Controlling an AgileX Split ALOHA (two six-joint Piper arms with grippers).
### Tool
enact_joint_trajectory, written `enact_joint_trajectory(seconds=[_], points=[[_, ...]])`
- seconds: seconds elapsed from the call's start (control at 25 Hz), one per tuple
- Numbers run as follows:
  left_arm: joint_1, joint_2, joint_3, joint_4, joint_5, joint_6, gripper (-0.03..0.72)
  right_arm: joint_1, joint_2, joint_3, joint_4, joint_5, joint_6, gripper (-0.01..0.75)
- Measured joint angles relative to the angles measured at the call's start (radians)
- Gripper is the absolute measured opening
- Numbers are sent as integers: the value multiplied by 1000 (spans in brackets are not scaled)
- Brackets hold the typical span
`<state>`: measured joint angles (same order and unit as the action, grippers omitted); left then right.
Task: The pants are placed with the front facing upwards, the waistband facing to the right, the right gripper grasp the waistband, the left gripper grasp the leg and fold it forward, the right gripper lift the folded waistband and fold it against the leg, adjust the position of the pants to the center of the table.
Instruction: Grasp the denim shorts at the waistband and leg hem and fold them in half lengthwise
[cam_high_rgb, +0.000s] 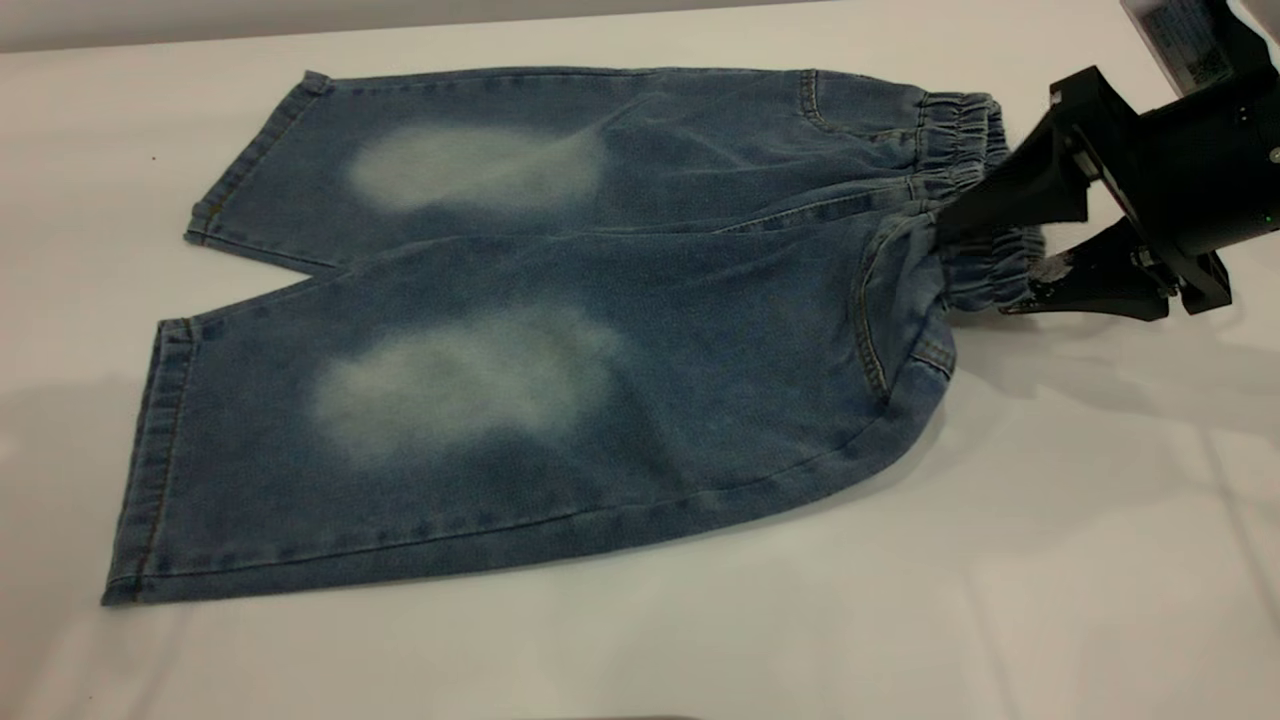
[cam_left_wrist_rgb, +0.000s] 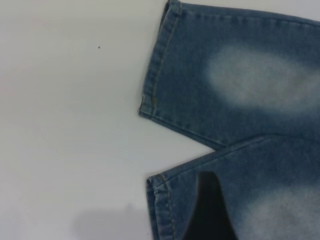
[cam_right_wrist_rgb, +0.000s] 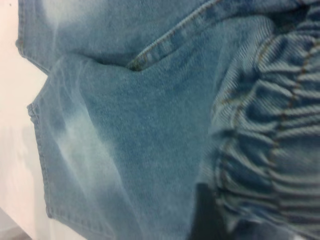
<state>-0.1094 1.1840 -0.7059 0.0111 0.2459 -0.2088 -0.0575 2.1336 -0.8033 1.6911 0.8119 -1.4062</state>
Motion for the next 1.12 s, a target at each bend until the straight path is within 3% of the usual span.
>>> enact_joint_trajectory(seconds=[0.24,0.32,0.8,1.12], points=[[0,0,0,0,13,0,482,0,0,0,-42,0,4,89],[0,0,-1,0,43,0,482,0,0,0,-51,0,6,42],[0,157,0,0,388,-5,482,0,0,0,-60,0,17,32],[0,300,114,-1,302,-52,482,0,0,0,-62,0,20,32]])
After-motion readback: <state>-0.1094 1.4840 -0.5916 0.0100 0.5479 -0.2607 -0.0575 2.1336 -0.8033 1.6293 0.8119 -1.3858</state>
